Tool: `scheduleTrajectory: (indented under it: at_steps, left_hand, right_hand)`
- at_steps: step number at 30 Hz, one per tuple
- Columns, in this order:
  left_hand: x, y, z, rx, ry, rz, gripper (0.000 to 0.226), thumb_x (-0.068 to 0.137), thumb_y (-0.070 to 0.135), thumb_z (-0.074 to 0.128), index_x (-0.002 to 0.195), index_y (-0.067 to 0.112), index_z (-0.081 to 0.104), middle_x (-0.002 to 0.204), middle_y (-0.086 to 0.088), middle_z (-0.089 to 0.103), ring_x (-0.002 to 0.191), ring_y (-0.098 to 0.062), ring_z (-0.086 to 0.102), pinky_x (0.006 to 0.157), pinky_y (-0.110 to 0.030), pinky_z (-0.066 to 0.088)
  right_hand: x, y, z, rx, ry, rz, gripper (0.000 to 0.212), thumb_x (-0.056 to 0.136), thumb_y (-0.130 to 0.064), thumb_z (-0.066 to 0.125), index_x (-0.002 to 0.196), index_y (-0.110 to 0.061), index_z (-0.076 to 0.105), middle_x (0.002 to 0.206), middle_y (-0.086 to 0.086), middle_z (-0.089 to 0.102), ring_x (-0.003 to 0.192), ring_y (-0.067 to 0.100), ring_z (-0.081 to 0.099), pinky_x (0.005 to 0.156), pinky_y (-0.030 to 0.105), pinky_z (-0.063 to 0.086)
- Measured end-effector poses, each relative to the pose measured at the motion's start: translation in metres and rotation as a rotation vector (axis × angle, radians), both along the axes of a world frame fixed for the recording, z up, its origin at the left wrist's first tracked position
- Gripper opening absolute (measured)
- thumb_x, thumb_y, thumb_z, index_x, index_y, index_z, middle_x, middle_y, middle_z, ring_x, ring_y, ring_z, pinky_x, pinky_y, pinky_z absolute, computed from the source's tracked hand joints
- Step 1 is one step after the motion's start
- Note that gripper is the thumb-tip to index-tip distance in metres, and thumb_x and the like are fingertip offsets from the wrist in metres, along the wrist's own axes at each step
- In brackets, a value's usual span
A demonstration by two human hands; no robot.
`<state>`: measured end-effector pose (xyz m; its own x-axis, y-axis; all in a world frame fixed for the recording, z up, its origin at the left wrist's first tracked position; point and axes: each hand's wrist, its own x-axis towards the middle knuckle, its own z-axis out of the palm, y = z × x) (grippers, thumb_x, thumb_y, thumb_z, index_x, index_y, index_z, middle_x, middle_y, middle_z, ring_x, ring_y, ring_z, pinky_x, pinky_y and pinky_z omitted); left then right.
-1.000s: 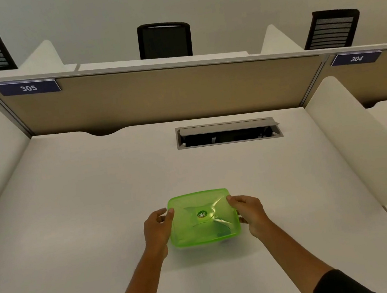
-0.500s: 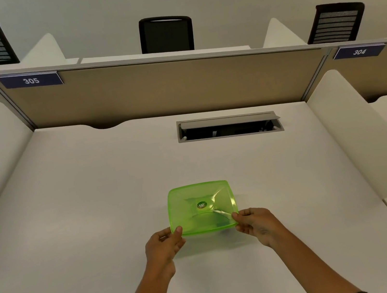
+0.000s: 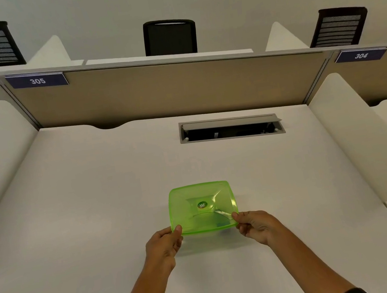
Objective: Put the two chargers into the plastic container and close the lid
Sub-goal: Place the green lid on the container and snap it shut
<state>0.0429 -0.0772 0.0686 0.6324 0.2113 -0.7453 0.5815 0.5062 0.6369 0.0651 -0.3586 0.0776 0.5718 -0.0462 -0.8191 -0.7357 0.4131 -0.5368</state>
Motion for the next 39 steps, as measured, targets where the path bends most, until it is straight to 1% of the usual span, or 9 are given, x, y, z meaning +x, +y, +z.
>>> scheduleTrajectory:
  at_steps: [5,9,12,18,21,23,32,36,39]
  left_hand:
    - [-0.002,-0.001,-0.001,-0.009,0.002,0.027,0.036,0.087,-0.008,0.078,0.121,-0.013,0.065,0.105,-0.029,0.071,0.075,-0.029,0.064,0.048,-0.020,0.059]
    - [-0.002,0.000,-0.003,-0.006,-0.006,0.036,0.039,0.086,-0.008,0.080,0.122,-0.013,0.065,0.121,-0.035,0.071,0.080,-0.029,0.068,0.052,-0.022,0.063]
    - [-0.002,0.001,-0.004,0.009,-0.011,0.026,0.039,0.086,-0.006,0.081,0.121,-0.012,0.066,0.126,-0.037,0.070,0.082,-0.030,0.069,0.053,-0.023,0.063]
    - [-0.003,0.002,-0.002,0.028,-0.030,-0.014,0.038,0.087,-0.004,0.081,0.122,-0.008,0.065,0.117,-0.033,0.071,0.083,-0.030,0.069,0.056,-0.026,0.063]
    - [-0.002,0.002,-0.003,0.048,-0.084,-0.058,0.041,0.087,-0.004,0.081,0.124,0.001,0.064,0.101,-0.024,0.070,0.081,-0.029,0.069,0.067,-0.033,0.061]
    - [0.001,0.002,-0.006,0.076,-0.115,-0.084,0.040,0.087,-0.004,0.080,0.123,0.004,0.065,0.097,-0.021,0.067,0.082,-0.030,0.068,0.072,-0.036,0.060]
    - [0.053,-0.011,-0.006,0.194,-0.197,-0.138,0.028,0.087,-0.004,0.081,0.105,0.010,0.065,0.104,-0.021,0.060,0.079,-0.029,0.067,0.063,-0.030,0.064]
    - [0.096,-0.020,-0.004,0.217,-0.212,-0.155,0.028,0.087,-0.005,0.081,0.106,0.007,0.064,0.102,-0.021,0.058,0.077,-0.030,0.065,0.061,-0.029,0.064]
    - [0.130,-0.028,-0.006,0.235,-0.197,-0.166,0.033,0.088,-0.006,0.080,0.115,0.000,0.063,0.099,-0.021,0.058,0.074,-0.028,0.064,0.060,-0.029,0.063]
  right_hand:
    - [0.000,0.000,0.002,0.027,0.010,-0.006,0.011,0.081,0.004,0.081,0.084,0.003,0.070,0.068,0.010,0.065,0.064,0.019,0.053,0.049,0.023,0.052]
    - [0.000,0.001,0.000,0.019,-0.001,-0.024,0.016,0.080,0.003,0.082,0.091,0.004,0.069,0.074,0.011,0.064,0.064,0.018,0.054,0.049,0.023,0.053]
    - [-0.002,0.004,-0.003,-0.007,-0.022,-0.033,0.016,0.081,0.002,0.081,0.092,0.004,0.069,0.071,0.010,0.066,0.064,0.018,0.054,0.049,0.022,0.052]
    - [-0.002,0.006,-0.006,-0.083,-0.069,-0.016,0.014,0.084,0.000,0.081,0.090,0.003,0.069,0.071,0.010,0.066,0.063,0.018,0.056,0.053,0.024,0.051]
    - [-0.004,0.001,-0.007,-0.053,-0.099,0.023,0.015,0.085,-0.001,0.080,0.084,-0.002,0.066,0.069,0.008,0.066,0.059,0.017,0.055,0.060,0.027,0.053]
    - [-0.004,-0.001,-0.008,-0.050,-0.126,0.038,0.015,0.085,-0.002,0.080,0.084,-0.003,0.065,0.069,0.009,0.066,0.058,0.017,0.056,0.060,0.028,0.054]
    - [0.042,-0.009,-0.003,-0.137,-0.195,0.003,0.015,0.086,0.000,0.080,0.088,-0.002,0.065,0.066,0.007,0.068,0.057,0.018,0.057,0.057,0.028,0.055]
    - [0.078,-0.014,-0.001,-0.166,-0.201,-0.016,0.014,0.087,0.000,0.078,0.089,-0.001,0.064,0.070,0.010,0.067,0.058,0.018,0.058,0.056,0.027,0.056]
    - [0.108,-0.017,-0.002,-0.186,-0.197,-0.029,0.014,0.087,0.000,0.078,0.091,0.000,0.064,0.076,0.013,0.067,0.062,0.019,0.059,0.054,0.026,0.056]
